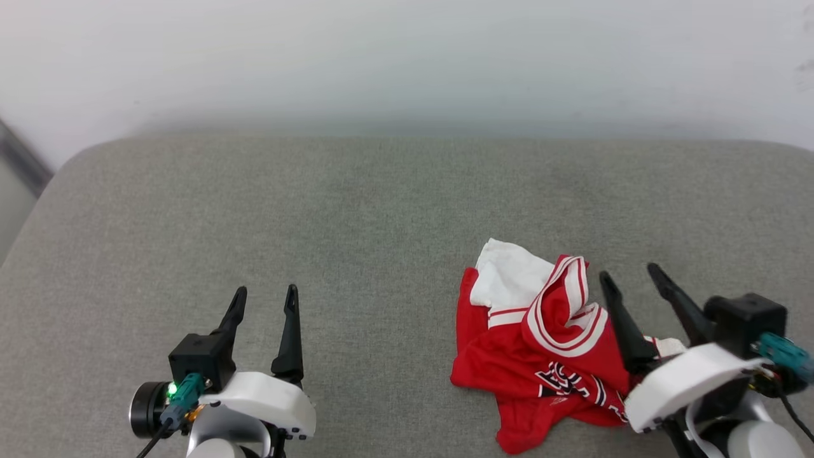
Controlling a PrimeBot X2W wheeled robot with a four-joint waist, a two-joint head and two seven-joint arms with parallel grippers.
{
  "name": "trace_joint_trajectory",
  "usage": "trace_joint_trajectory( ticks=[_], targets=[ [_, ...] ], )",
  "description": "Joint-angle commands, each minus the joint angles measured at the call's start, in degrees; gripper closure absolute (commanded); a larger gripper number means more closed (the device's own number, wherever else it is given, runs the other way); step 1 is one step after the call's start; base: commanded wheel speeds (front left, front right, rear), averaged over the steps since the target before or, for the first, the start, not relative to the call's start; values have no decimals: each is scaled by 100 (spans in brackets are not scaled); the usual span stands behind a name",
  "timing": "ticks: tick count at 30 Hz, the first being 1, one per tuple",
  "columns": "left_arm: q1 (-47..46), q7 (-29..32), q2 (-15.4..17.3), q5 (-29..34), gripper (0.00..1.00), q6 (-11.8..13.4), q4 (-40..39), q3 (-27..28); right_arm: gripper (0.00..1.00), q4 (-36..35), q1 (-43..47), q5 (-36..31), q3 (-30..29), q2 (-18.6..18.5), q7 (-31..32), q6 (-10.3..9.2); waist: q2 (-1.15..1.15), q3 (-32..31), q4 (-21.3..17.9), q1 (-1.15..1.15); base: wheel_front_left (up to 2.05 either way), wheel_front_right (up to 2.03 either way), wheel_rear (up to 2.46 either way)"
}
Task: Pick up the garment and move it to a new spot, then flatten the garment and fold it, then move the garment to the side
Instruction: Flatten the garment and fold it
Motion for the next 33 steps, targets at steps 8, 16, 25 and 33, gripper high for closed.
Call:
trace_joint_trajectory(
  ticks=[8,16,25,33],
  targets=[
    [218,103,122,-33,0,98,-101,23,0,-420,478,-345,-637,254,-168,-2,0,-238,-141,0,0,0,0],
    [-315,418,89,75,0,-81,-184,-243,0,-900,673,-449,-745,355,-82,-2,0,-144,-287,0,0,0,0],
    [-1965,1650,-394,-26,0,-853,465,-1001,0,-1410,394,-461,-671,394,-75,-2,0,596,-585,0,0,0,0],
    [-3235,3147,-587,-131,0,-1634,1479,-1629,0,-1636,140,-371,-692,396,-140,-2,0,1250,-871,0,0,0,0]
  ],
)
